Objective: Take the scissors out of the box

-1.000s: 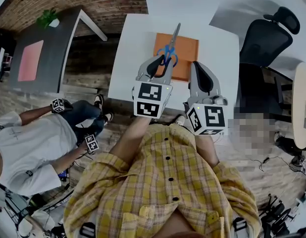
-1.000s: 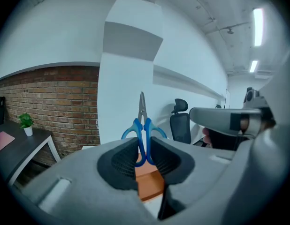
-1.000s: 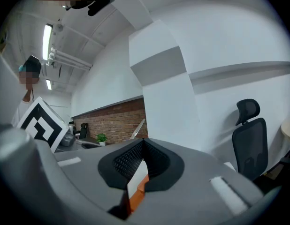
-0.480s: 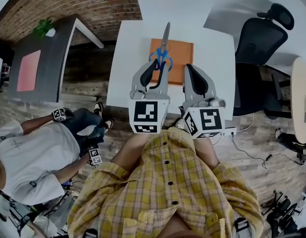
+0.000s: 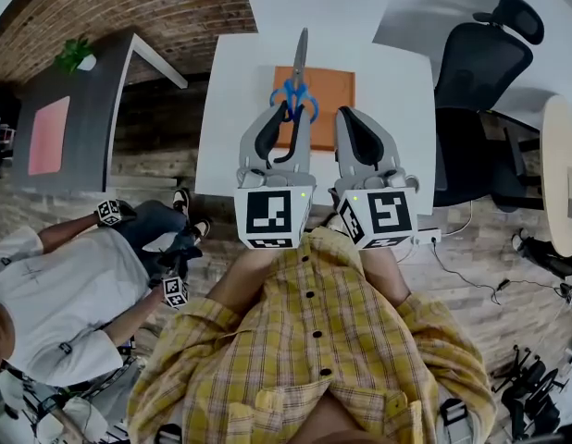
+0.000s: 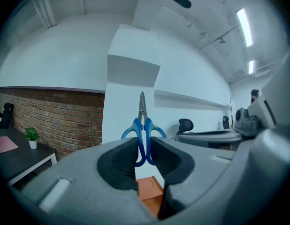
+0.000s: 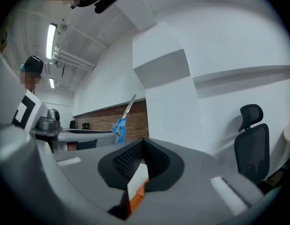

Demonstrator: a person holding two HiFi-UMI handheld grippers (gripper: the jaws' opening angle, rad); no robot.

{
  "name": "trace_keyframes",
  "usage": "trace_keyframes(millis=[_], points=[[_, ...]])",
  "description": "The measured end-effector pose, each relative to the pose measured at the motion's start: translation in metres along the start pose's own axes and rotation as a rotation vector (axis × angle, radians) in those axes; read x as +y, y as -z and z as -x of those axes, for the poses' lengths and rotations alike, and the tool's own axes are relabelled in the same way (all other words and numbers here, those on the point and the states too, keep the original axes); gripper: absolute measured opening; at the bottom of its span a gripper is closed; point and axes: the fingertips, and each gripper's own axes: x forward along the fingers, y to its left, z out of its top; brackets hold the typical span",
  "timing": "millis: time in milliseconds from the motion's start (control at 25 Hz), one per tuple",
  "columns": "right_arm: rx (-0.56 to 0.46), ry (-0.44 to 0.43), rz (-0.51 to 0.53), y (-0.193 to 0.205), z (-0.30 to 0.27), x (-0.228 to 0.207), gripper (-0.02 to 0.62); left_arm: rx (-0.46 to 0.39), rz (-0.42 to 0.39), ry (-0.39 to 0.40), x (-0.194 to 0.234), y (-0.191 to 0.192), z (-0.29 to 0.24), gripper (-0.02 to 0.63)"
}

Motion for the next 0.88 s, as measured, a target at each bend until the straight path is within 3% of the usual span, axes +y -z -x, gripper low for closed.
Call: trace_keyframes(millis=[880], points=[[-0.034,-0.003,0.028,-0.012,-0.006,0.003,0.005,-0.058,-0.024,-0.012,0.003,-0.014,0.000,0.084]])
